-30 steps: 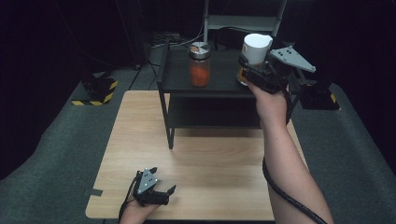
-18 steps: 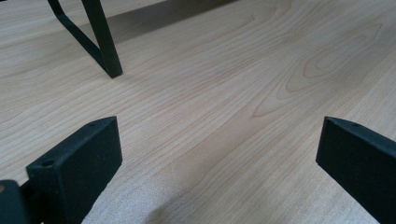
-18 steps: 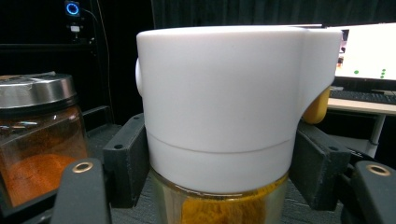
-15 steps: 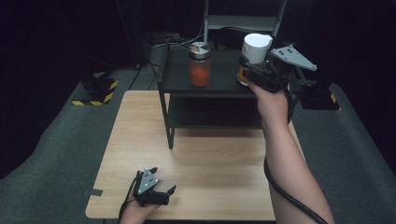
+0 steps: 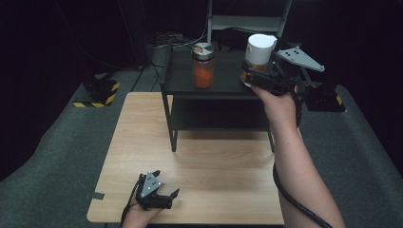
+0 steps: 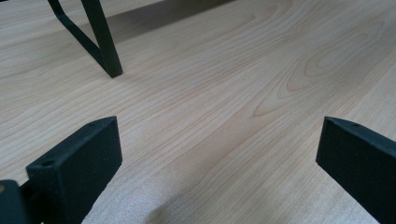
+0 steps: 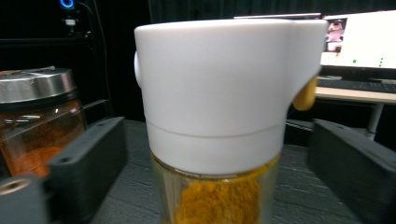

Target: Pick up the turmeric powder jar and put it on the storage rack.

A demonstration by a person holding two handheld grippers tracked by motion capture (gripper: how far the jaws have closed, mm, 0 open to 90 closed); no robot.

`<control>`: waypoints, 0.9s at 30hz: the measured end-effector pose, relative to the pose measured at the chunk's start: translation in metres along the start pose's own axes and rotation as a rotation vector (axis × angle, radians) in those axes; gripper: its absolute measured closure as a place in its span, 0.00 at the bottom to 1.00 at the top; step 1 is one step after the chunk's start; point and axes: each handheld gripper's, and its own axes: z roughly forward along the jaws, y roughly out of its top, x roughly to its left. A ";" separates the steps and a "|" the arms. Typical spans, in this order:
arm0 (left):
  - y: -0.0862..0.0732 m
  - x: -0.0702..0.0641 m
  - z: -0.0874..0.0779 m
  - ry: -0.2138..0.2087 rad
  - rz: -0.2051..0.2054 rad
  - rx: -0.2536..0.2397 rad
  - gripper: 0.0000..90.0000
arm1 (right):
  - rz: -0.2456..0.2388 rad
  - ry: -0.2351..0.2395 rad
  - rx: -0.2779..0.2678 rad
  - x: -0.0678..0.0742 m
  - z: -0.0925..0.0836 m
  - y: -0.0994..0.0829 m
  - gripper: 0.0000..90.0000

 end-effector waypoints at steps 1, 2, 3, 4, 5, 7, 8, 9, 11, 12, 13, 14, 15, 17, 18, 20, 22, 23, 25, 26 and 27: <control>0.000 0.000 0.000 0.000 0.000 0.000 0.01 | 0.000 0.000 0.000 0.000 0.000 0.000 0.01; 0.000 0.000 0.000 0.001 0.000 -0.001 0.01 | -0.010 -0.002 -0.013 0.001 -0.004 -0.002 0.00; -0.001 0.000 0.000 0.001 -0.003 -0.003 0.01 | -0.012 -0.001 -0.017 0.001 -0.006 -0.003 0.00; -0.001 0.000 0.000 0.001 -0.003 -0.003 0.01 | -0.012 -0.001 -0.017 0.001 -0.006 -0.003 0.00; -0.001 0.000 0.000 0.003 -0.004 -0.004 0.01 | -0.012 0.000 -0.016 0.001 -0.008 -0.004 0.00; -0.001 -0.001 -0.001 0.004 -0.003 -0.005 0.01 | -0.010 0.004 0.000 0.000 -0.013 -0.004 0.00; -0.001 -0.001 -0.001 0.005 -0.004 -0.005 0.01 | -0.008 0.008 0.000 0.000 -0.015 -0.006 0.00; -0.001 -0.001 0.000 0.005 -0.004 -0.004 0.01 | -0.012 0.011 -0.001 -0.001 -0.017 -0.007 0.00; -0.001 -0.001 0.000 0.005 -0.005 -0.003 0.01 | -0.017 0.012 -0.002 0.000 -0.019 -0.009 0.00; 0.000 0.000 0.000 0.004 -0.005 -0.002 0.01 | -0.018 0.014 -0.003 -0.001 -0.023 -0.012 0.00; 0.000 -0.001 0.000 0.005 -0.004 -0.001 0.01 | -0.015 0.019 -0.005 -0.001 -0.025 -0.014 0.00; 0.000 -0.001 0.000 0.005 -0.004 -0.001 0.01 | -0.015 0.019 -0.005 -0.001 -0.025 -0.014 0.00; 0.000 -0.001 0.000 0.008 -0.004 -0.002 0.01 | -0.016 0.022 -0.004 -0.001 -0.029 -0.018 0.00; -0.001 -0.001 0.000 0.009 -0.004 -0.003 0.01 | -0.028 0.023 0.002 0.001 -0.032 -0.020 0.00; -0.001 -0.001 0.000 0.009 -0.004 -0.004 0.01 | -0.031 0.024 0.004 0.001 -0.034 -0.022 0.00; -0.002 -0.001 -0.001 0.009 -0.007 -0.008 0.01 | -0.032 0.030 0.000 0.001 -0.039 -0.026 0.00; -0.001 -0.001 -0.001 0.009 -0.008 -0.008 0.01 | -0.037 0.031 0.000 0.001 -0.041 -0.027 0.00; -0.001 -0.001 0.000 0.010 -0.007 -0.007 0.01 | -0.041 0.035 -0.001 0.001 -0.043 -0.029 0.00; -0.001 -0.001 -0.001 0.011 -0.001 -0.007 0.01 | -0.048 0.045 -0.015 0.002 -0.048 -0.036 0.00; -0.001 0.000 -0.001 0.003 -0.013 -0.008 0.01 | -0.049 0.048 -0.015 0.002 -0.050 -0.038 0.00; -0.001 0.000 -0.001 0.003 -0.013 -0.008 0.01 | -0.056 0.049 -0.015 0.003 -0.052 -0.040 0.00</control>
